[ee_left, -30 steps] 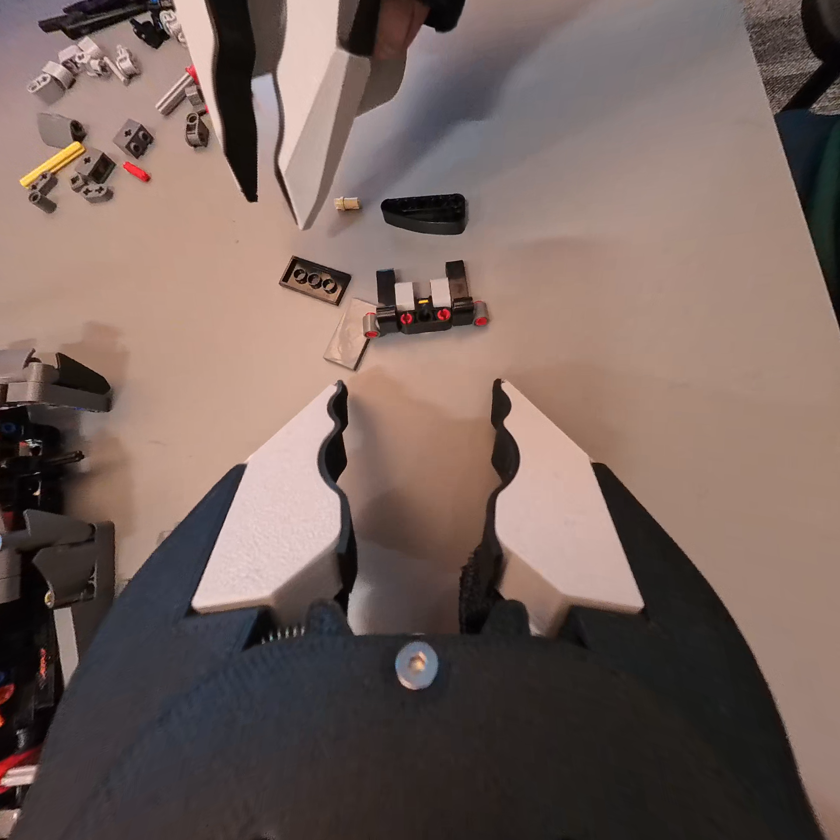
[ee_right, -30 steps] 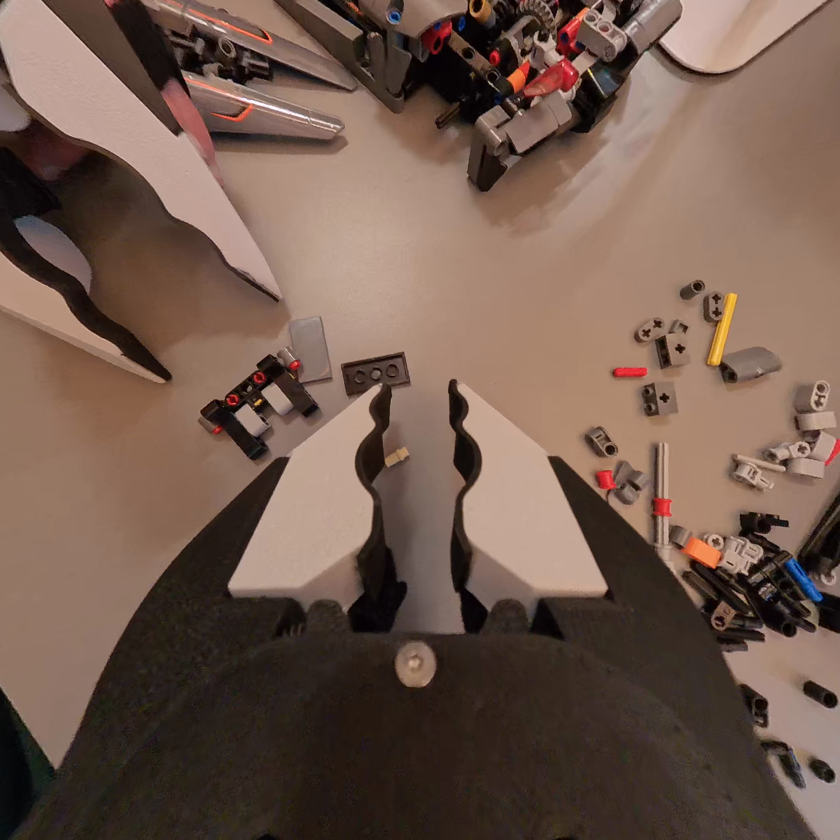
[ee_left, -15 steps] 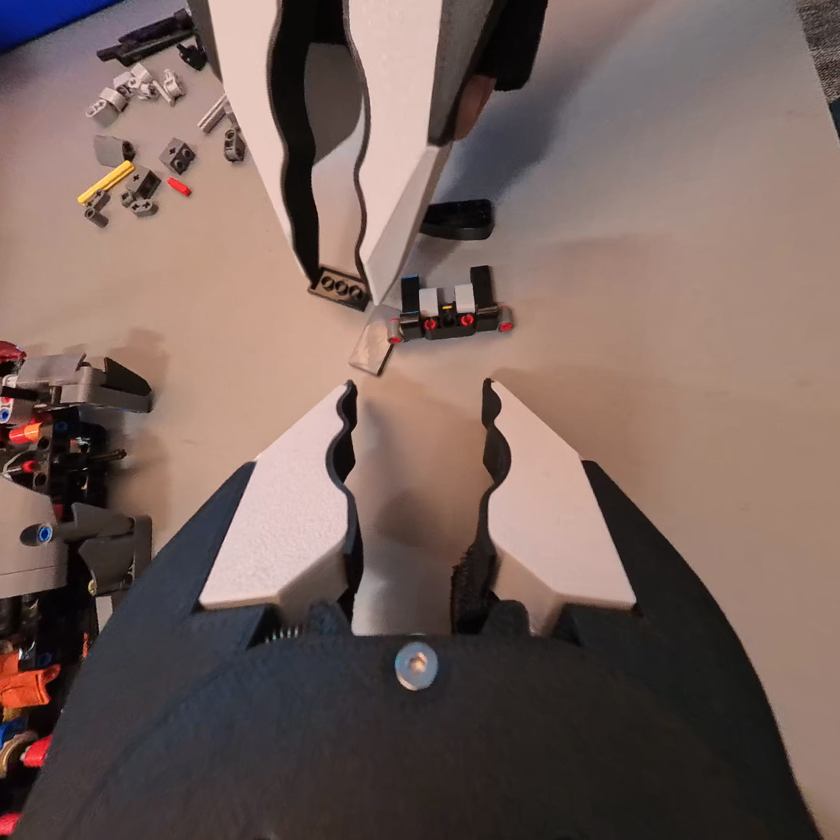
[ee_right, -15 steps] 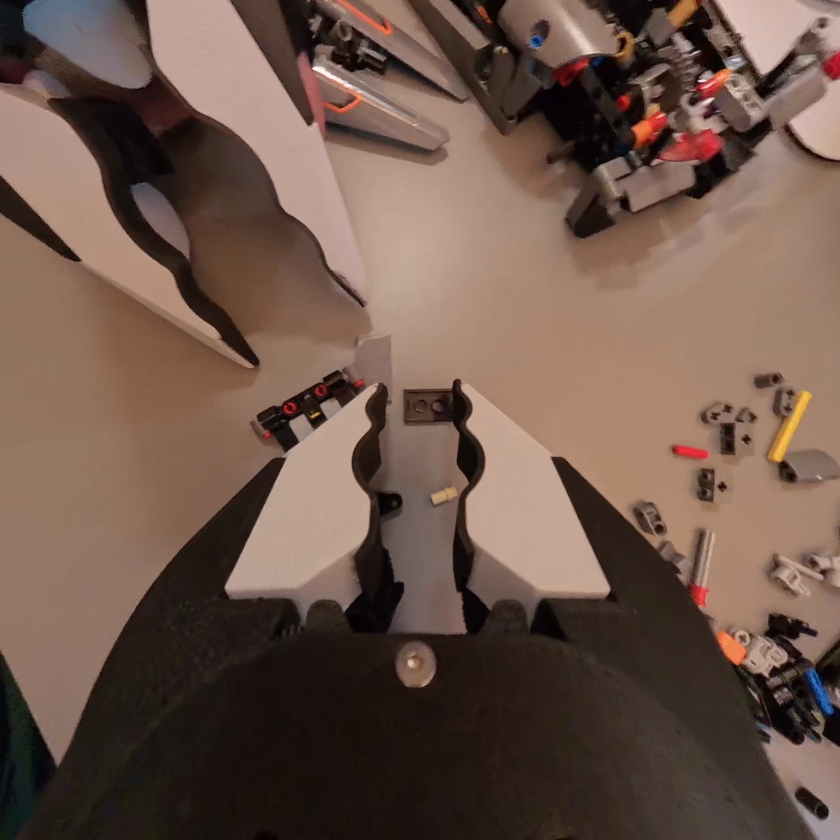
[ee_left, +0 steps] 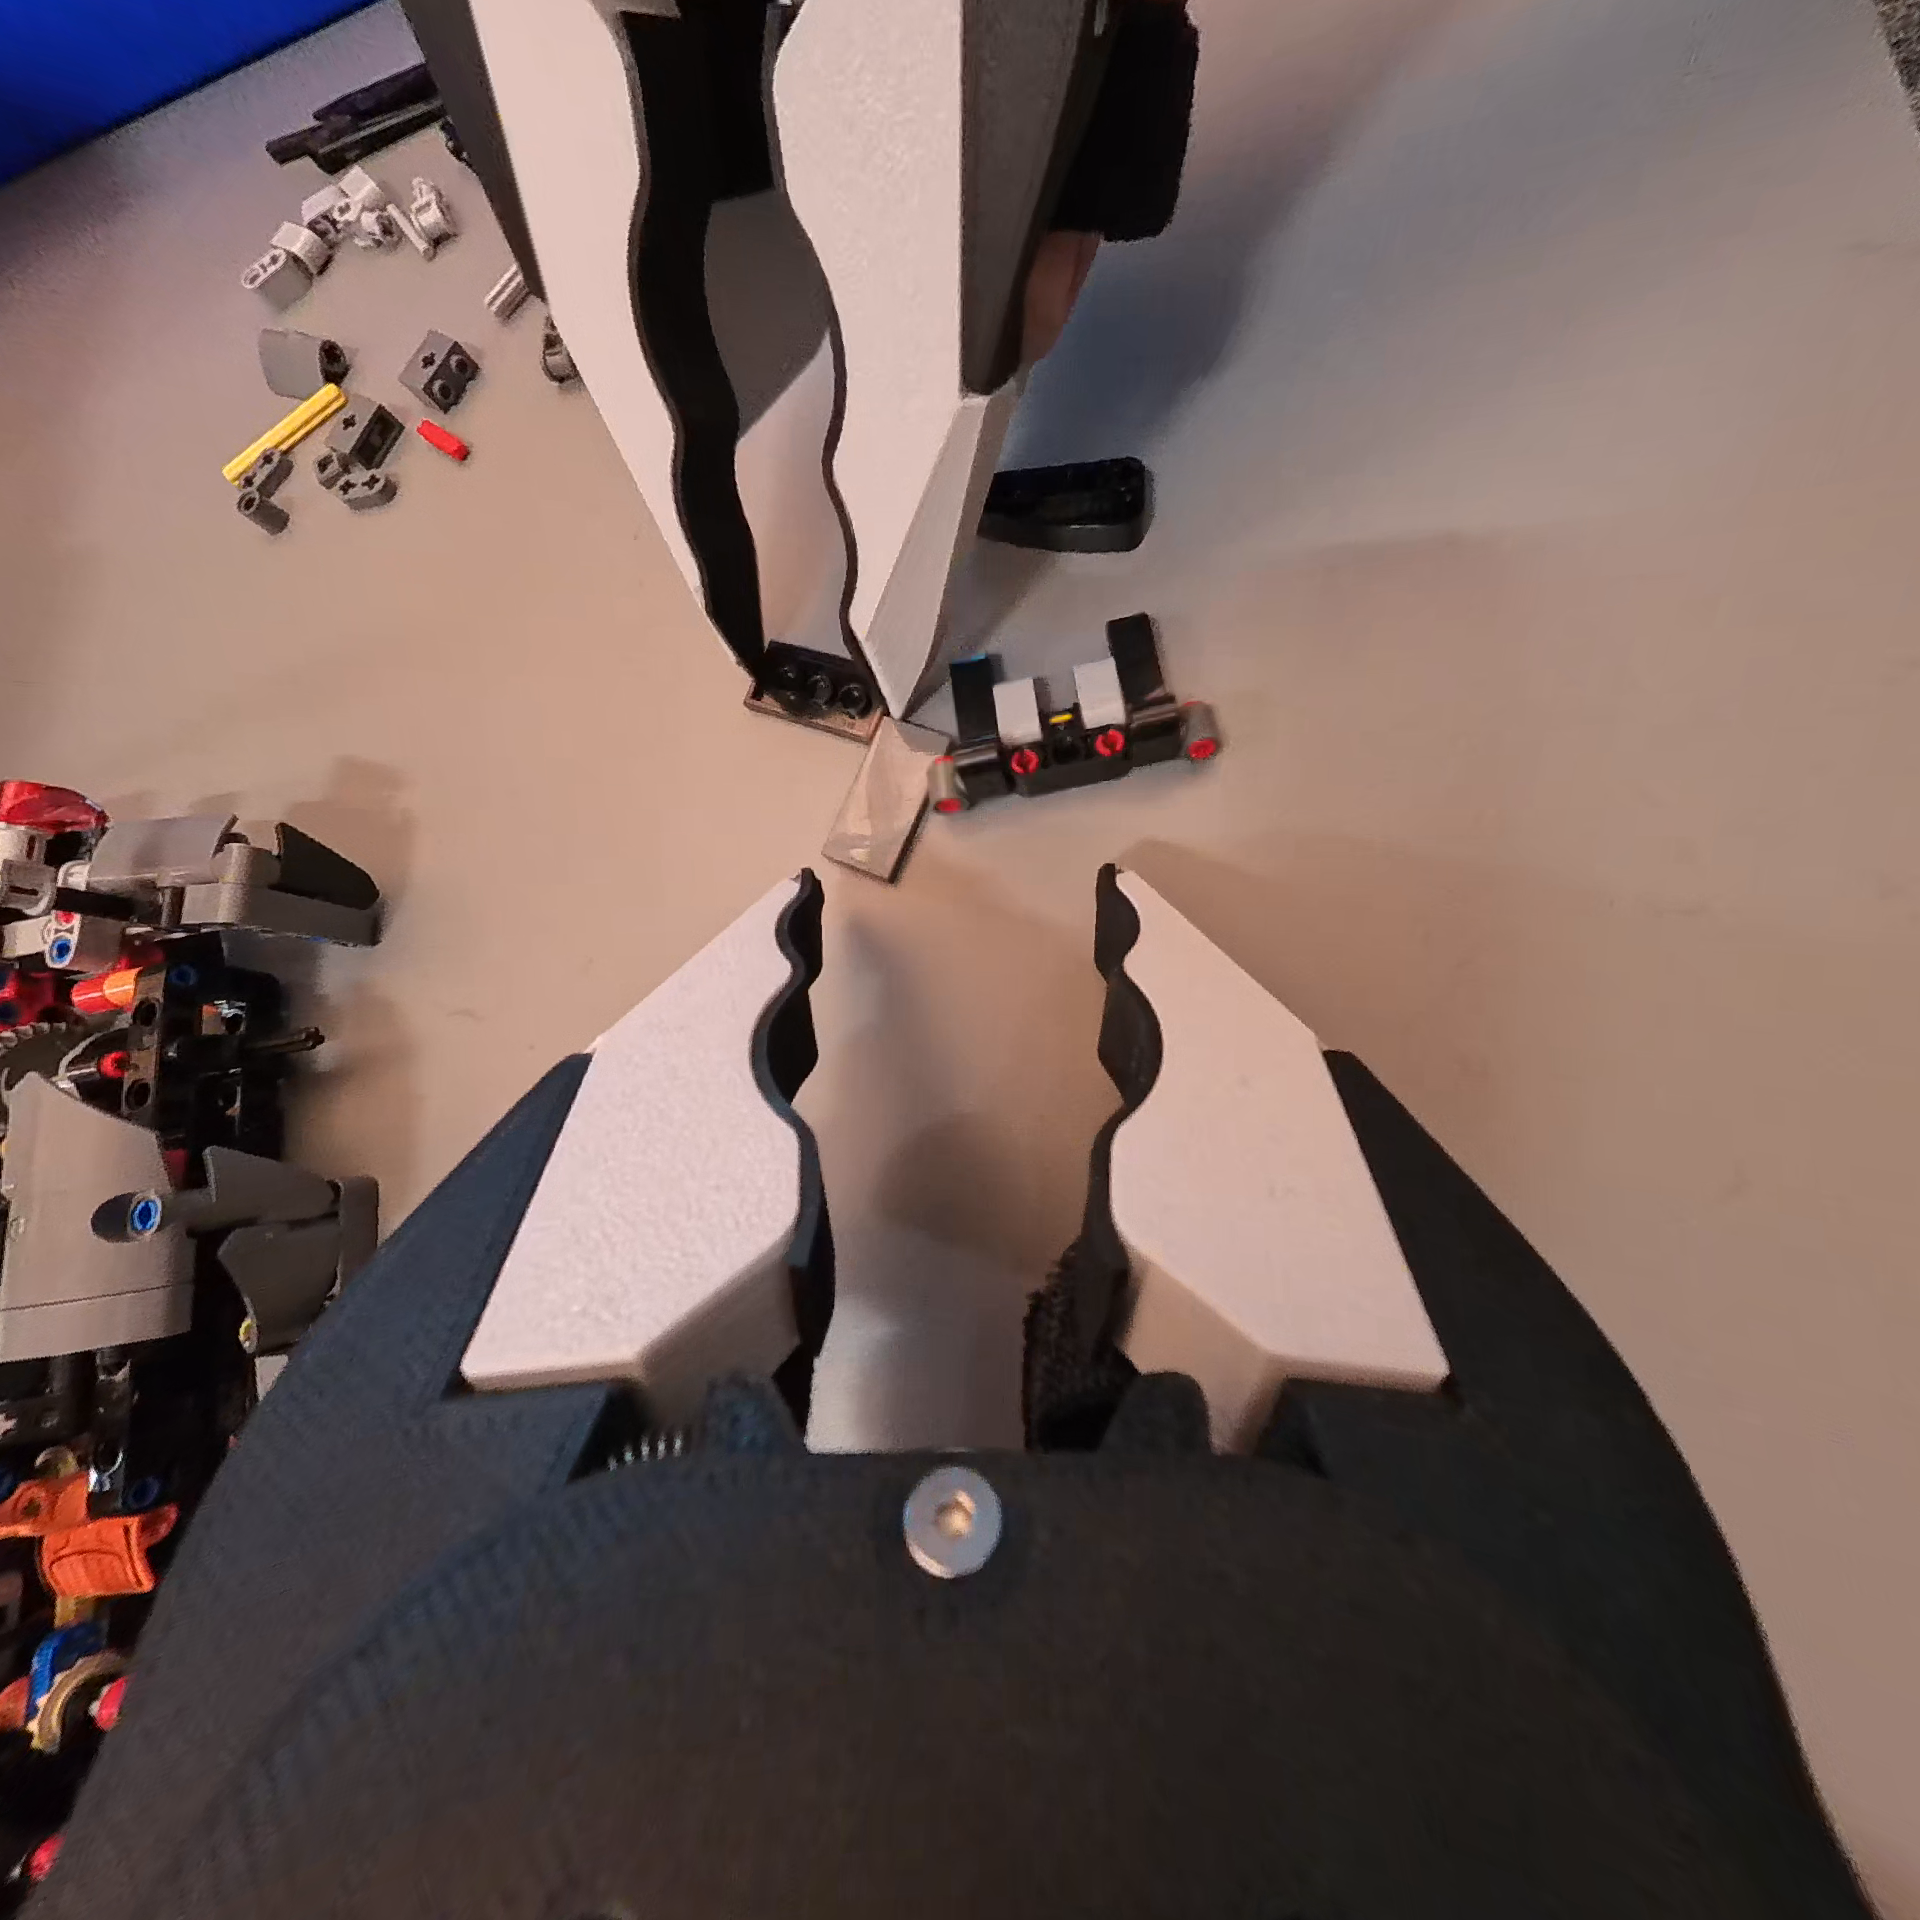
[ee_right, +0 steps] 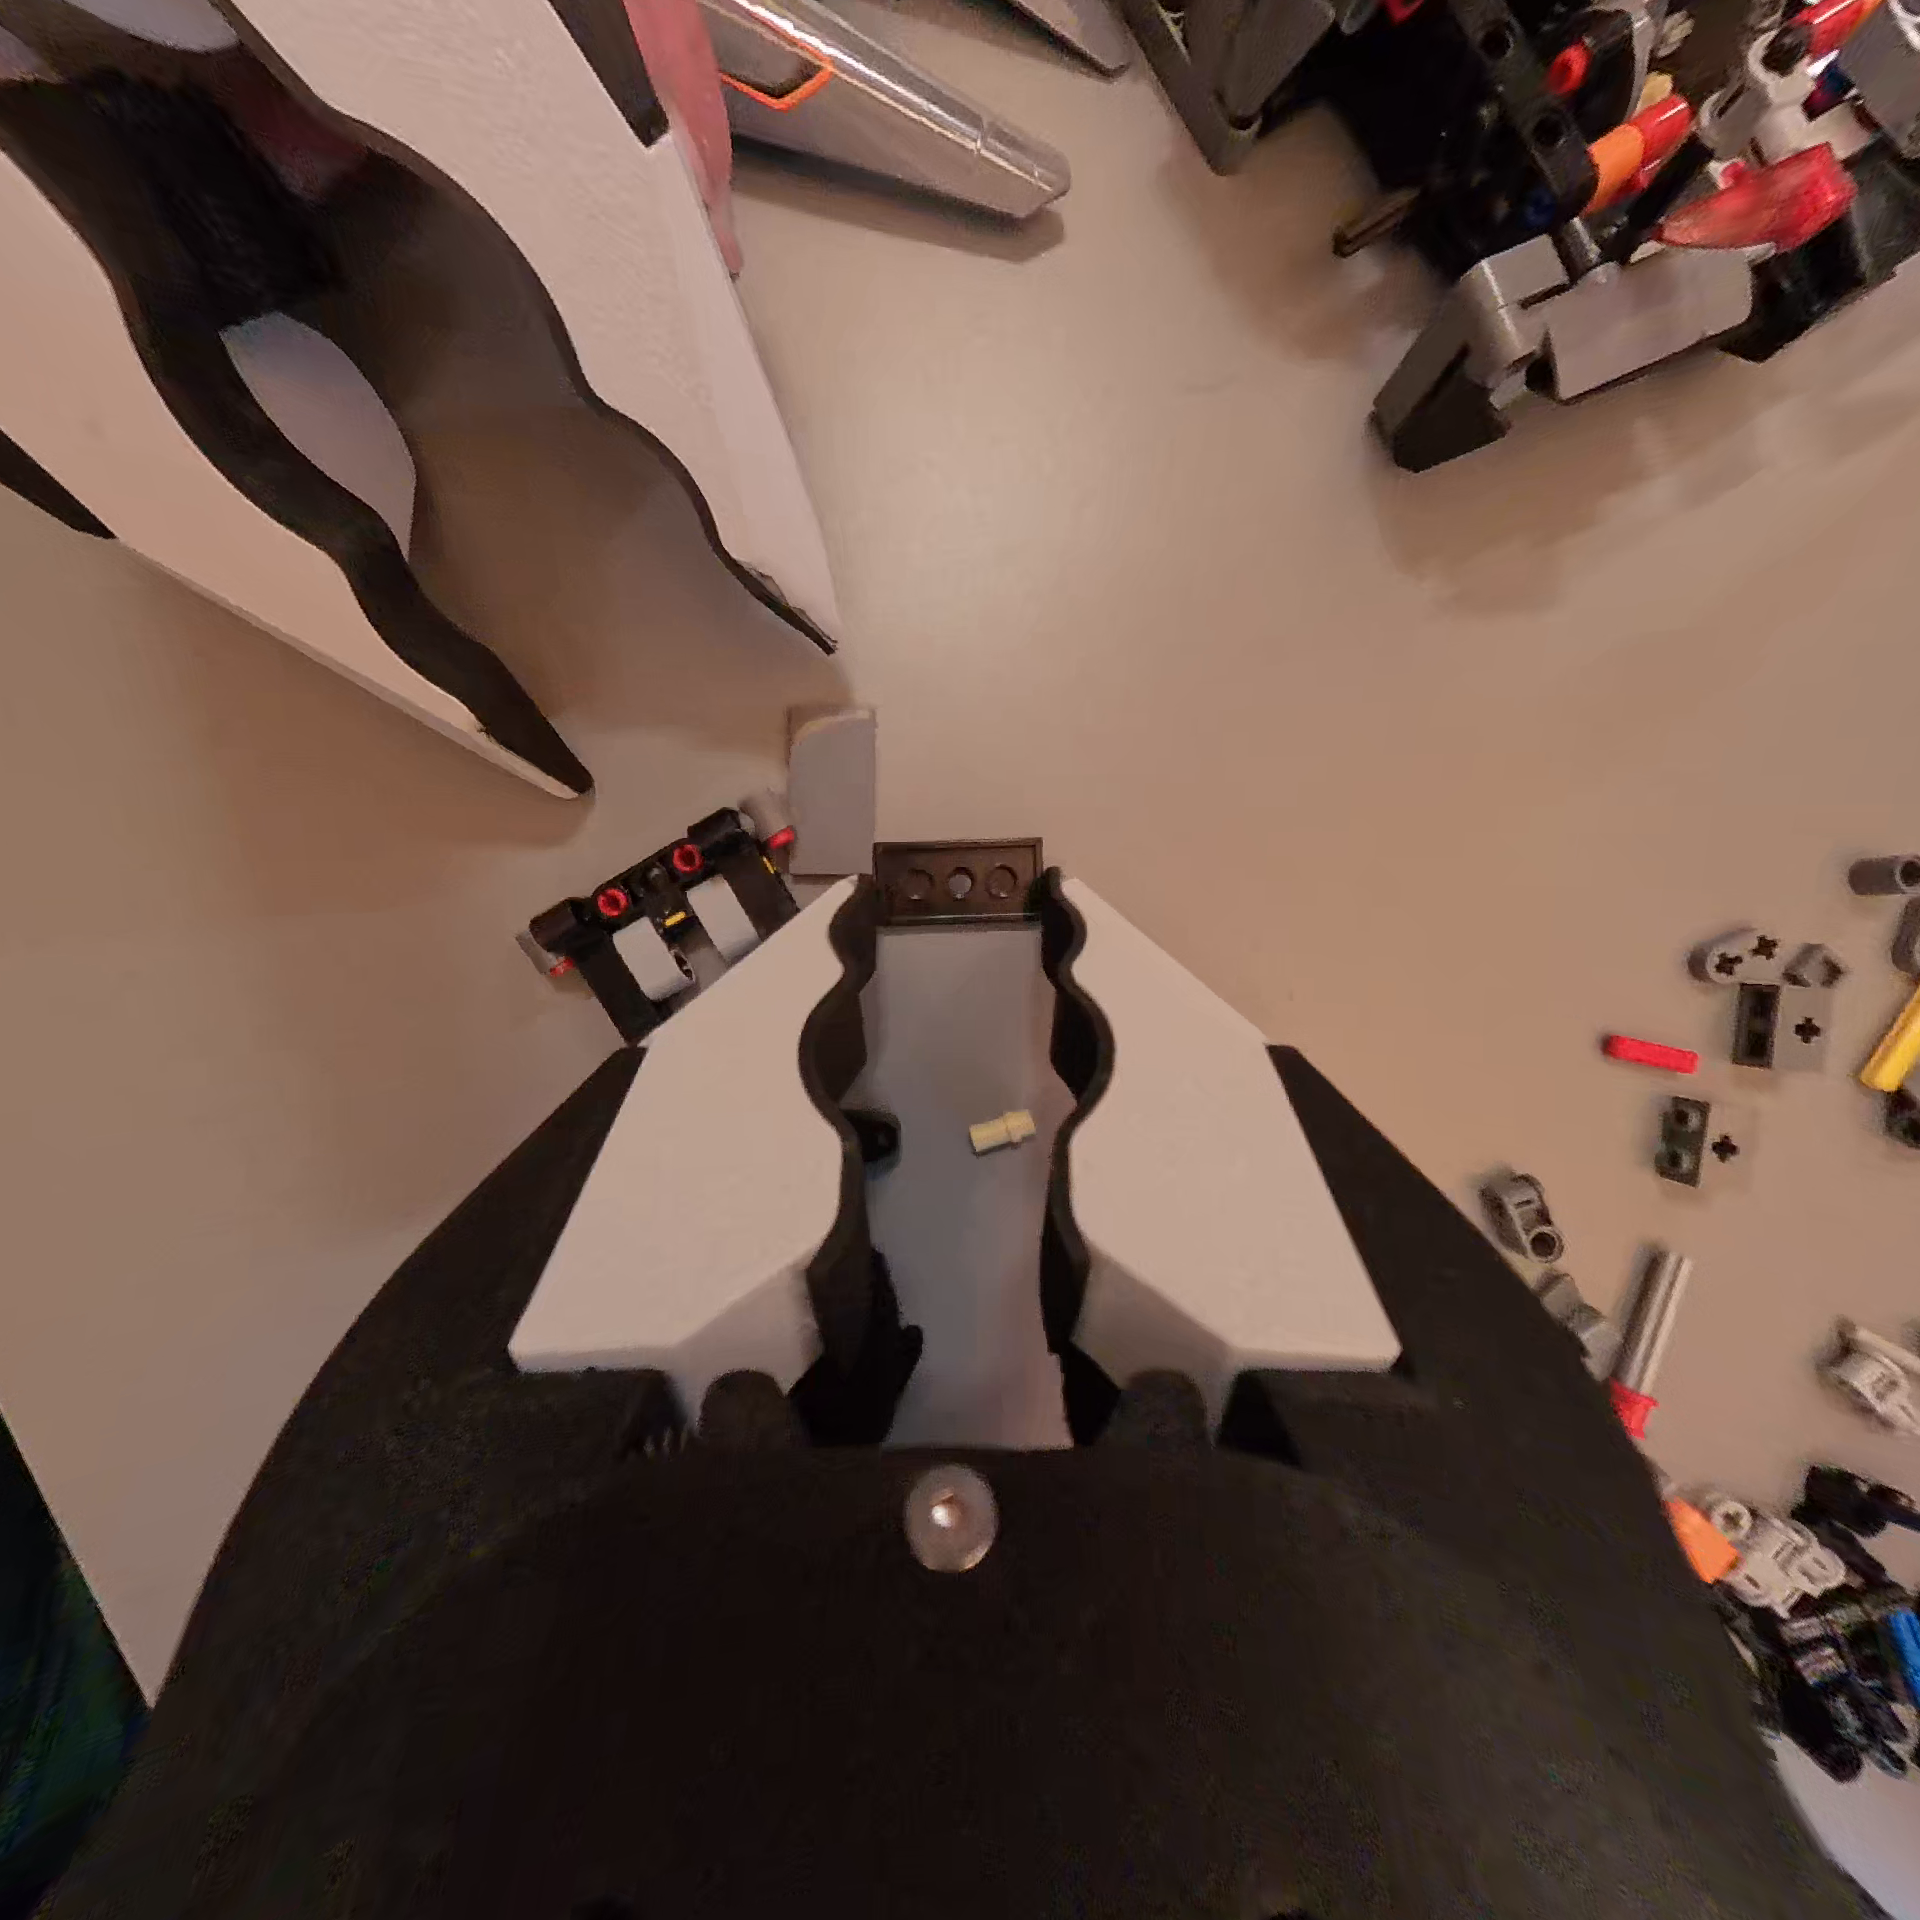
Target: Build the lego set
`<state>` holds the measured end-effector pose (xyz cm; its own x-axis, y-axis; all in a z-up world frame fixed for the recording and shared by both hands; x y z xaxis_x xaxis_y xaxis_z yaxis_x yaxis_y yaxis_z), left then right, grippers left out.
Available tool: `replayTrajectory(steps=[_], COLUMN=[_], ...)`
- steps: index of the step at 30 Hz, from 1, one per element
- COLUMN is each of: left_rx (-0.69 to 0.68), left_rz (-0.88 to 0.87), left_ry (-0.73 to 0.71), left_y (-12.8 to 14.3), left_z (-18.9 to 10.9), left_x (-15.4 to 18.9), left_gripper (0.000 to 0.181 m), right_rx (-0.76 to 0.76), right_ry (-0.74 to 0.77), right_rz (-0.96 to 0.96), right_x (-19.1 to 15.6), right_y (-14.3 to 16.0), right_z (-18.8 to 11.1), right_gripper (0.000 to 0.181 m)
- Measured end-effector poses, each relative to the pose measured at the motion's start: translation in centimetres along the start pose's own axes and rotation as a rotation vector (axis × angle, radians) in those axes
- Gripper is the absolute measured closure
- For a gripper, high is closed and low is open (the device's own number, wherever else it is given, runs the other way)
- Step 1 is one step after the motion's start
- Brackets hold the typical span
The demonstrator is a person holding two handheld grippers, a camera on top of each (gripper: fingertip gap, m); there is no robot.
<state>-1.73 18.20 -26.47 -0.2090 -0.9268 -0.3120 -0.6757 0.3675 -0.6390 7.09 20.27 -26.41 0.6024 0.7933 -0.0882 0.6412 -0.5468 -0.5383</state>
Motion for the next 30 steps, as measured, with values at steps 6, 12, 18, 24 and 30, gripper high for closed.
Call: replayTrajectory(steps=[6, 12, 18, 24, 30], left_rx=[-0.001, 0.022, 0.098, 0.134, 0.148], left_rz=[-0.003, 0.001, 0.129, 0.242, 0.244], left_ry=[-0.020, -0.112, -0.317, -0.371, -0.398], left_y=[0.0, -0.3, -2.2, -3.5, -3.8], left_z=[0.0, -0.5, -2.0, -2.3, -3.2], left_x=[-0.3, -1.4, -2.8, -2.1, -2.3], left_gripper=[0.131, 0.133, 0.145, 0.166, 0.177], right_rx=[0.008, 0.093, 0.230, 0.278, 0.307], right_ry=[0.005, -0.048, -0.274, -0.398, -0.497], right_rz=[-0.012, 0.050, 0.143, 0.166, 0.232], right_x=[0.0, -0.1, -1.7, -2.6, -2.8], right_y=[0.0, -0.4, -1.9, -3.3, -3.7], right_z=[0.0, -0.4, -2.5, -3.8, -4.3], right_gripper=[0.152, 0.152, 0.152, 0.152, 0.152])
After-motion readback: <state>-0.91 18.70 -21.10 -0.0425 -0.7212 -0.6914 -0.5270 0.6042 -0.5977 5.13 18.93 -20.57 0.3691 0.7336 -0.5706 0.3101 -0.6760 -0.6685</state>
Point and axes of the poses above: each gripper's, where its closed fingertips meet, z out along the fingers, y out of its underside, x = y × z across the jaws, the point moved 4 cm from there along -z, back along the fingers, and after that the axes turned 9 degrees about z, right-handed, at the moved point
